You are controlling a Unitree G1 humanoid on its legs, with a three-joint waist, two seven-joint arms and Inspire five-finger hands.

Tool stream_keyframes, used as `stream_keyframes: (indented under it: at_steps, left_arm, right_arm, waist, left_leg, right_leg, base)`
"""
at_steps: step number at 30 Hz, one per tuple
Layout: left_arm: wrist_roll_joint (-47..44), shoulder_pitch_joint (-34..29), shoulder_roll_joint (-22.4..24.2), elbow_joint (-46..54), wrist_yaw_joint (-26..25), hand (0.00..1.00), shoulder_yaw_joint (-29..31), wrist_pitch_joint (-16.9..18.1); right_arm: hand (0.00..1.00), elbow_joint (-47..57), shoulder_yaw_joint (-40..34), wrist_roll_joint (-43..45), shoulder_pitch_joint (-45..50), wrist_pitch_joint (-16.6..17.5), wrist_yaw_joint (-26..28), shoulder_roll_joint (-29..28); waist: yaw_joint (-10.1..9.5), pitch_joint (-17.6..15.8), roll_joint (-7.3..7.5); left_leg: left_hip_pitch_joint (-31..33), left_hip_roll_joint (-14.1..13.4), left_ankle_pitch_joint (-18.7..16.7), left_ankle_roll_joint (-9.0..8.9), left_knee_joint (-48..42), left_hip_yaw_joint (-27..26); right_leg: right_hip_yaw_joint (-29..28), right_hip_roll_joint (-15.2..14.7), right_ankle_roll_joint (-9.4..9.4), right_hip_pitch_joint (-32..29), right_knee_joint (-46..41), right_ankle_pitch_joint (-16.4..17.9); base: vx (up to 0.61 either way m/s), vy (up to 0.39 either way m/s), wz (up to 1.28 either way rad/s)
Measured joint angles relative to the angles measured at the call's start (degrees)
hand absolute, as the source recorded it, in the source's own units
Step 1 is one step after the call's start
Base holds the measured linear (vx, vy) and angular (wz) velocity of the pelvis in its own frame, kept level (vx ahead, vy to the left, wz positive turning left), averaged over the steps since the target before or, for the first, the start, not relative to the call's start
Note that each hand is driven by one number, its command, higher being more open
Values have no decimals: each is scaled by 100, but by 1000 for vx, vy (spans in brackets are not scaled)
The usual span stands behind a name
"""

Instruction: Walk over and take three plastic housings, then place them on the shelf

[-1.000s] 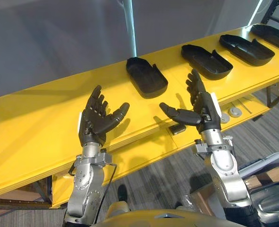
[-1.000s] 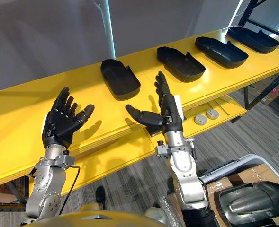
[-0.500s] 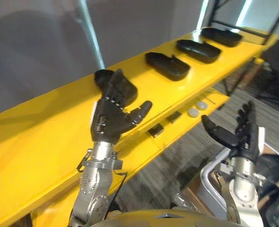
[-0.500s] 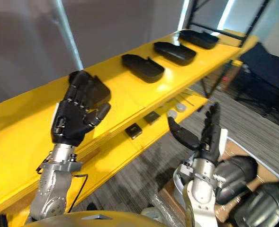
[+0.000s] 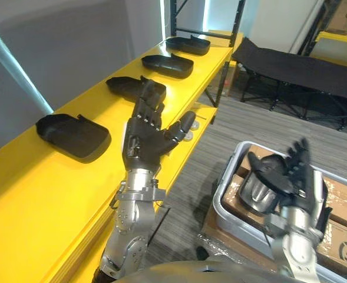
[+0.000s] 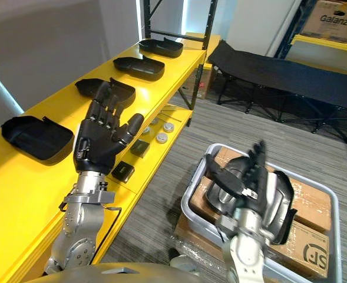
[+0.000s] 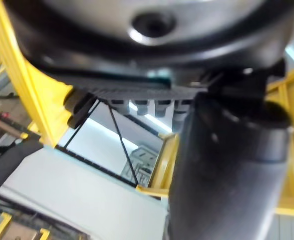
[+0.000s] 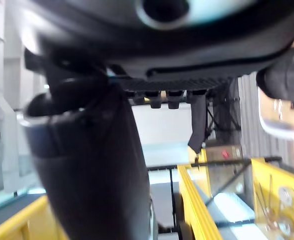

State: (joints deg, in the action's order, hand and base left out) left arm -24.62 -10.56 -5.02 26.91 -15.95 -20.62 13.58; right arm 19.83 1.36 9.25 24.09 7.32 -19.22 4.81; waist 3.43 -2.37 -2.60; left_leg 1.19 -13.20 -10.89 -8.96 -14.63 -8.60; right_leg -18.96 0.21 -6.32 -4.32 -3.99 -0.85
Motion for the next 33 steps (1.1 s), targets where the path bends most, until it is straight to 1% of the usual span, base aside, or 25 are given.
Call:
stream_keyframes:
  at_steps: [3, 4, 6, 8, 10, 12, 13, 14, 15, 16, 18, 20, 21, 22, 23, 24, 25, 26, 27, 28, 29, 30, 31, 32, 33]
  left_arm:
    - [28, -195, -55, 8, 34, 100, 371, 77]
    - [24, -208, -63, 9, 34, 100, 433, 123]
    - [19, -229, -54, 52, 34, 100, 562, 293]
    - [20, -241, -42, 147, 81, 100, 558, 351]
    - [17, -234, -11, 213, 184, 100, 481, 379]
    - [-40, -227, -9, 213, 355, 100, 454, 386]
    - [-21, -224, 2, 211, 358, 100, 479, 387]
    - [16, -218, 24, 196, 322, 100, 538, 387]
    - [47, -207, 34, 185, 311, 100, 587, 399]
    - [40, -180, 44, 148, 232, 100, 665, 411]
    - [9, -65, 46, -19, 210, 100, 868, 475]
    - [-27, -56, 59, -187, 211, 100, 1115, 512]
    - [-27, -73, 59, -202, 213, 100, 1158, 512]
    - [-27, -127, 56, -225, 228, 100, 1235, 508]
    - [-28, -158, 54, -226, 245, 100, 1269, 500]
    - [-32, -257, 50, -223, 323, 100, 1351, 502]
    - [-85, -380, -65, -201, 419, 100, 1426, 506]
    - [-165, -380, -67, -297, 496, 100, 1424, 509]
    - [-281, -422, -9, -488, 566, 100, 1351, 438]
    - [-307, -552, 38, -582, 618, 100, 1235, 372]
    - [-367, -618, 119, -644, 628, 100, 1123, 318]
    - [-436, -620, 173, -643, 630, 100, 1094, 286]
    - [-478, -619, 293, -642, 641, 100, 1092, 281]
    - [-617, -621, 371, -643, 659, 100, 1091, 281]
    - [-700, -631, 395, -643, 657, 100, 1092, 281]
  right_arm:
    - [100, -223, 289, -1, -88, 1, -193, -63]
    - [100, -226, 299, -1, -90, 1, -232, -64]
    - [100, -226, 256, -1, -64, 73, -373, -87]
    - [100, -224, 117, -30, 36, 120, -447, -229]
    - [100, -224, 12, -197, 154, 156, -487, -391]
    - [100, -224, 30, -219, 279, 295, -454, -500]
    - [100, -224, 47, -213, 238, 347, -398, -492]
    - [100, -229, 60, -206, 98, 379, -336, -444]
    - [100, -231, 114, -202, 9, 410, -310, -433]
    - [100, -237, 242, -204, -205, 449, -259, -351]
    - [100, -445, 519, -216, -627, 504, -261, -137]
    - [100, -1030, 832, -209, -1172, 504, -272, -65]
    - [100, -1160, 887, -209, -1259, 501, -269, -71]
    - [100, -1374, 966, -208, -1350, 494, -255, -76]
    - [100, -1442, 979, -210, -1351, 477, -245, -79]
    - [100, -1517, 992, -214, -1315, 415, -231, -81]
    - [100, -1516, 996, -228, -1232, 359, -223, -108]
    - [100, -1537, 957, -227, -1213, 330, -224, -105]
    - [100, -1589, 877, -226, -1145, 227, -227, -10]
    - [100, -1592, 757, -225, -1053, 129, -250, 78]
    - [100, -1591, 617, -219, -961, 128, -257, 208]
    - [100, -1591, 553, -215, -938, 128, -241, 276]
    - [100, -1591, 460, -207, -932, 103, -200, 429]
    - [100, -1591, 383, -209, -934, 67, -88, 591]
    - [100, -1591, 367, -214, -934, 56, -17, 673]
  waist:
    - [-222, -52, 16]
    - [-232, -81, 28]
    - [-240, -279, 56]
    - [-235, -412, 24]
    - [-232, -587, 18]
    - [-239, -719, 138]
    - [-323, -767, 202]
    - [-354, -790, 126]
    - [-363, -808, 127]
    - [-344, -787, 186]
    - [-342, -795, 147]
    - [-485, -772, 140]
    - [-526, -769, 140]
    - [-580, -768, 141]
    - [-594, -768, 141]
    - [-594, -740, 166]
    - [-603, -634, 316]
    - [-587, -637, 233]
    - [-559, -611, 77]
    - [-393, -608, 75]
    - [-253, -606, 74]
    - [-200, -606, 75]
    - [-125, -613, 64]
    - [-124, -620, 45]
    - [-125, -628, 31]
  left_leg:
    - [332, 114, -92, 69, -276, 299]
    - [386, 143, -115, 90, -348, 365]
    - [538, 221, -265, 96, -783, 559]
    - [770, 262, -547, 158, -1410, 687]
    - [795, 277, -693, 232, -1704, 693]
    - [753, 328, -757, 307, -1847, 514]
    - [735, 309, -814, 432, -1884, 275]
    - [732, 137, -680, 526, -1696, 4]
    - [704, 125, -559, 538, -1547, -153]
    - [605, 85, -331, 555, -1264, -345]
    - [509, -54, -14, 480, -893, -508]
    - [388, -364, 272, 262, -460, -669]
    - [390, -433, 291, 205, -390, -665]
    - [393, -558, 323, 52, -250, -573]
    - [392, -627, 367, -29, -170, -505]
    - [388, -759, 491, -252, 33, -320]
    - [408, -847, 679, -519, 233, -79]
    - [429, -976, 795, -501, 301, 169]
    - [446, -1206, 1124, -413, 466, 454]
    - [432, -1301, 1464, -431, 528, 570]
    - [400, -1371, 1677, -397, 527, 589]
    - [395, -1399, 1783, -336, 521, 585]
    - [396, -1438, 2058, -98, 512, 580]
    - [427, -1447, 2453, 346, 476, 580]
    - [461, -1444, 2675, 615, 447, 582]
  right_leg:
    - [231, -131, -31, -53, -67, 57]
    - [285, -147, -27, -85, -166, 121]
    - [415, -168, -46, -231, -790, 452]
    - [462, -137, -78, -488, -1509, 697]
    - [463, -126, -97, -562, -1816, 714]
    - [538, -214, -149, -639, -1863, 678]
    - [758, -331, -245, -666, -1605, 523]
    - [868, -408, -163, -551, -1135, 127]
    - [1099, -502, -117, -648, -1321, 161]
    - [1399, -599, 68, -748, -1896, 328]
    - [1727, -787, 211, -740, -2612, 653]
    - [2136, -1358, 491, -649, -3204, 824]
    - [2182, -1550, 501, -651, -3253, 821]
    - [2155, -1899, 518, -674, -3276, 807]
    - [2122, -2033, 517, -681, -3237, 790]
    - [1980, -2149, 679, -664, -2896, 496]
    - [1816, -2141, 1110, -585, -2219, -627]
    - [1751, -1922, 670, -542, -2204, -261]
    - [1754, -1620, 184, -566, -2202, 130]
    - [1784, -1557, -405, -518, -2269, 538]
    - [1978, -1556, -778, -454, -2380, 949]
    - [2066, -1549, -768, -457, -2464, 1145]
    - [2116, -1505, -703, -496, -2584, 1429]
    - [2119, -1454, -605, -556, -2627, 1539]
    - [2114, -1424, -573, -552, -2560, 1540]
  base:
    - [-27, 76, 39]
    - [-26, 61, 65]
    - [-34, 51, 39]
    - [-53, 91, 11]
    - [-112, 140, -15]
    - [-197, 131, -51]
    - [-290, 118, -94]
    - [-241, 94, -104]
    - [-201, 73, -87]
    - [-128, 2, -74]
    - [-144, -79, -61]
    - [-124, -238, -67]
    - [-111, -321, -69]
    - [-80, -302, -47]
    - [-87, -431, -50]
    - [-62, -509, -51]
    - [-50, -557, -47]
    - [-21, -622, -44]
    - [0, -605, -20]
    - [-4, -677, -12]
    - [-10, -509, 1]
    - [-22, -448, -5]
    - [-28, -441, -22]
    - [-22, -353, -29]
    - [-18, -314, -34]
